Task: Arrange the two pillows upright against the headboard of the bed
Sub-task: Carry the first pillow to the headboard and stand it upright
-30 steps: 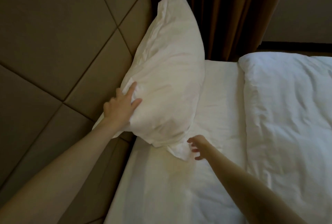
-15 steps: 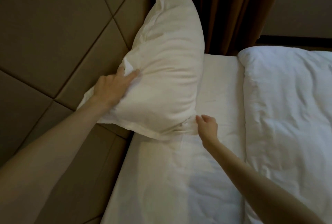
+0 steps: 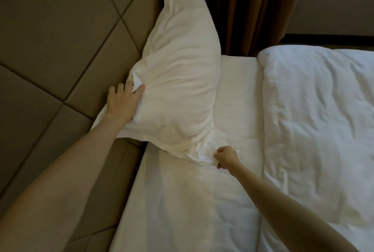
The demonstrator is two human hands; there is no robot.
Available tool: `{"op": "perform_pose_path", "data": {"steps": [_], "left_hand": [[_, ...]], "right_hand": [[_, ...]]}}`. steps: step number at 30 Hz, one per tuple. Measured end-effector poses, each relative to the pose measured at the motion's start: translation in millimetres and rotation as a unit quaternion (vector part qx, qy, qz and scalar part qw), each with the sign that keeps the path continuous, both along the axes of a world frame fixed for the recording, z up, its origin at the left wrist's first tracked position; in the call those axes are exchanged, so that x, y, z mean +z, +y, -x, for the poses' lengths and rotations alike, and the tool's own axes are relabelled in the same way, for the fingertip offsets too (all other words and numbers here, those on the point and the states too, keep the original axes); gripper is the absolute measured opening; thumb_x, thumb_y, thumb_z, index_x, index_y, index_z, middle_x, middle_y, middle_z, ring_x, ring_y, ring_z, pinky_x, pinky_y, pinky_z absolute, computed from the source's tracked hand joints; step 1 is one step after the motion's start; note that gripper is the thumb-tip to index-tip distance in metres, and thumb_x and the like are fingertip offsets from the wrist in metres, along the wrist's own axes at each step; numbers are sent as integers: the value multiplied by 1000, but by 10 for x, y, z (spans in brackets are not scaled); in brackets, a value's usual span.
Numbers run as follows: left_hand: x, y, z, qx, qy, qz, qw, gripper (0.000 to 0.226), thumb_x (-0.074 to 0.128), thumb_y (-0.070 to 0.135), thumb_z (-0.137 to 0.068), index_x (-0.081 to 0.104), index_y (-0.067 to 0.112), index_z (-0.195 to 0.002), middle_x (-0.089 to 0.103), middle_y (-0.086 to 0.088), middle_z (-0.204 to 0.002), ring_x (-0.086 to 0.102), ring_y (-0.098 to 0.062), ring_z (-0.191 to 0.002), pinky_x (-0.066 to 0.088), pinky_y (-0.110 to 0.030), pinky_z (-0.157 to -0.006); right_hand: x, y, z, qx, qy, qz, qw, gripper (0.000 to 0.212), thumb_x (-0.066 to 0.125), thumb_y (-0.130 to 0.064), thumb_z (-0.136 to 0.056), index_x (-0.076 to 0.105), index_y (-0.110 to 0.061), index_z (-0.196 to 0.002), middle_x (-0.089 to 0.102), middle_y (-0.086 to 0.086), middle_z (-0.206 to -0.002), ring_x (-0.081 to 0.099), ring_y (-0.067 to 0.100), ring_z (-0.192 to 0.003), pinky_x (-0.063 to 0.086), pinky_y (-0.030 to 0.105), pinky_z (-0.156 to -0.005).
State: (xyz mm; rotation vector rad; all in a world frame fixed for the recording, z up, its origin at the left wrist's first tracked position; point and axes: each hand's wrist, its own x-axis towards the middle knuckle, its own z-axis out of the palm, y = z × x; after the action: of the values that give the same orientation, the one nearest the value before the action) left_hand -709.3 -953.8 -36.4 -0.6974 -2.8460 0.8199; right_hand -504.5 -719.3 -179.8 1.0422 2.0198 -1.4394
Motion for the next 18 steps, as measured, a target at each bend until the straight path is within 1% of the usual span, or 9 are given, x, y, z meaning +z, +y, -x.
{"op": "perform_pose_path", "data": {"steps": [2, 4, 6, 8, 10, 12, 14, 16, 18], "left_hand": [[87, 54, -48, 19, 7, -58, 998, 71, 80, 22, -64, 49, 27, -128, 46, -14, -129, 47, -32, -109, 38, -43, -87], [131, 124, -145, 2, 20, -148, 989, 51, 74, 13, -72, 59, 22, -120, 47, -15, -134, 44, -35, -118, 33, -48, -95], [108, 213, -251, -64, 30, -204, 976, 35, 64, 7, -80, 65, 15, -114, 53, -16, -133, 48, -38, -120, 34, -50, -96], [35, 391, -433, -156, 5, -214, 964, 34, 64, 2, -76, 68, 11, -109, 61, -15, -126, 56, -36, -116, 40, -49, -95], [-143, 619, -615, -268, -41, -197, 942, 34, 67, 1, -67, 72, 10, -99, 70, -12, -112, 66, -31, -104, 49, -42, -88], [-403, 849, -819, -353, -102, -135, 920, 28, 58, 6, -67, 73, 11, -90, 73, -9, -101, 70, -26, -92, 53, -34, -80], [-725, 1017, -972, -346, -212, -33, 913, 35, 43, 6, -80, 67, 9, -105, 67, -9, -112, 63, -28, -102, 47, -36, -87], [-1052, 1110, -1106, -294, -304, 35, 906, 38, 37, 5, -89, 55, 9, -122, 58, -9, -126, 53, -30, -113, 37, -39, -94], [-1325, 1146, -1206, -273, -318, 73, 905, 41, 38, 12, -95, 46, 16, -135, 49, -6, -139, 45, -29, -126, 30, -43, -103]], "right_hand": [[76, 60, -32, -21, 14, 8, 1000, 20, 45, 1, -83, 65, -1, -82, 62, 8, -63, 57, 17, -48, 44, 22, -45], [176, 143, -58, -45, 32, 17, 998, 21, 45, 3, -82, 66, -1, -83, 63, 9, -66, 58, 19, -54, 45, 22, -48], [250, 207, -49, -58, 51, 24, 997, 22, 45, 3, -83, 66, -2, -83, 64, 10, -70, 60, 20, -58, 46, 23, -52], [346, 275, -75, -66, 75, 21, 995, 22, 44, 3, -82, 65, -4, -82, 65, 10, -71, 60, 19, -59, 44, 22, -52], [390, 335, -96, -74, 94, 12, 993, 23, 44, 2, -83, 65, -5, -83, 65, 10, -71, 60, 18, -59, 43, 20, -51], [395, 401, -151, -77, 98, 4, 992, 23, 44, 2, -83, 65, -7, -82, 66, 9, -71, 61, 17, -59, 41, 19, -50], [375, 475, -207, -80, 99, -1, 992, 23, 45, 1, -83, 65, -10, -78, 66, 8, -69, 61, 17, -59, 41, 21, -52], [356, 568, -244, -83, 98, -8, 992, 25, 45, 1, -82, 64, -13, -75, 66, 6, -67, 61, 17, -58, 43, 22, -53], [347, 651, -265, -84, 99, -11, 991, 26, 44, 3, -83, 63, -13, -74, 65, 6, -66, 60, 16, -56, 44, 18, -50]]}}
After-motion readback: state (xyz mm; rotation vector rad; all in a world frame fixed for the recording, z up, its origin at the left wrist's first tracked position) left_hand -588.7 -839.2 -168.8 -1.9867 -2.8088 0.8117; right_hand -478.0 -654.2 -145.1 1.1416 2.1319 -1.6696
